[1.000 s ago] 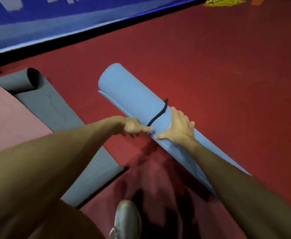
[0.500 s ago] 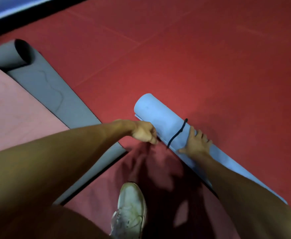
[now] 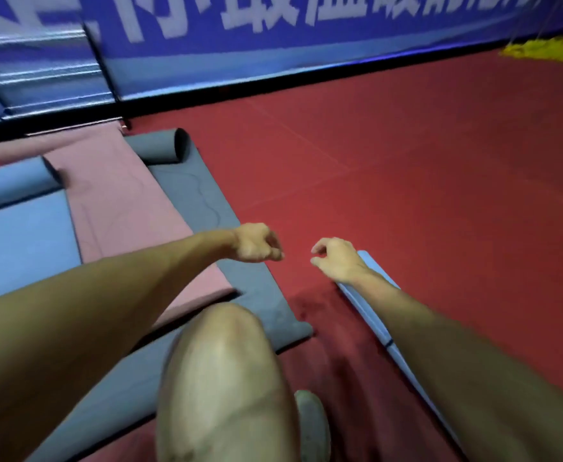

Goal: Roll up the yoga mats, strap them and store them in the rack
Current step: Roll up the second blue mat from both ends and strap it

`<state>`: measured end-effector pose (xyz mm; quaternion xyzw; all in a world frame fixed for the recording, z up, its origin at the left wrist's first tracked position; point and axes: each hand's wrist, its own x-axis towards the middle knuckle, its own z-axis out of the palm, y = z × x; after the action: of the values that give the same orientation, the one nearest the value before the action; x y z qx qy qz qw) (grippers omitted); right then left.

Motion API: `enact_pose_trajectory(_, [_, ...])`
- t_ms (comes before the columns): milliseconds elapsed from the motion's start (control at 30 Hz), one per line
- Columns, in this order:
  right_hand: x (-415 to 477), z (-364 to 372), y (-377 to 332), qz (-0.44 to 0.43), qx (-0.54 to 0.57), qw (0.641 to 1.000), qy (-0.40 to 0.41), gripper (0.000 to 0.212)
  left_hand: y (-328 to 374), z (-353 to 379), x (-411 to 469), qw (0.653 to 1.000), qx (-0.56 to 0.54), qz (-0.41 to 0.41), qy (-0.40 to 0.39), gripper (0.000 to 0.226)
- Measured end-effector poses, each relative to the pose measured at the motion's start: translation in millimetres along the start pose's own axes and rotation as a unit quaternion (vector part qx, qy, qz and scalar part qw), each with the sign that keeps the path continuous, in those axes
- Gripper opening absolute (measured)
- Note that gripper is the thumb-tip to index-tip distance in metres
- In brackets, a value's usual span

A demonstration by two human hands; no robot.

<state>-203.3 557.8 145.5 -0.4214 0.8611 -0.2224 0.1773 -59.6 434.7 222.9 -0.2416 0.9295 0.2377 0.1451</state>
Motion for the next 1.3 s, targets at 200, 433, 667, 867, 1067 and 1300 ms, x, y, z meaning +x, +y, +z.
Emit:
enact_pose_trajectory(200, [9,-8,-160,-0.138,-0.017,0.986,-0.089,0.021,-92,-55,-119,0.991,-0.043,-0.078,0.1,0.029])
enact_pose_trajectory(433, [-17,17,-284,-0.246,-0.142,0.947,-0.152,0.028,-182,-64,-244,0.965,-0.088,-0.149,0.195,0.031])
enact_pose_trajectory(667, [-7,110,-342,-0.289,-0.166,0.918,-0.217,0.034,-281,-17,-289,0.948,-0.126,-0.227,0.182,0.029])
enact_pose_trajectory(867, [18,215,-359,-0.311,-0.125,0.897,-0.288,0.03,-356,41,-273,0.929,-0.165,-0.295,0.154,0.029])
enact_pose_trajectory(1067, [39,314,-367,-0.313,-0.115,0.888,-0.316,0.035,-420,100,-251,0.906,-0.199,-0.333,0.17,0.036])
enact_pose_trajectory(1300, [42,426,-383,-0.338,-0.096,0.876,-0.33,0.053,-496,161,-249,0.883,-0.156,-0.396,0.198,0.047])
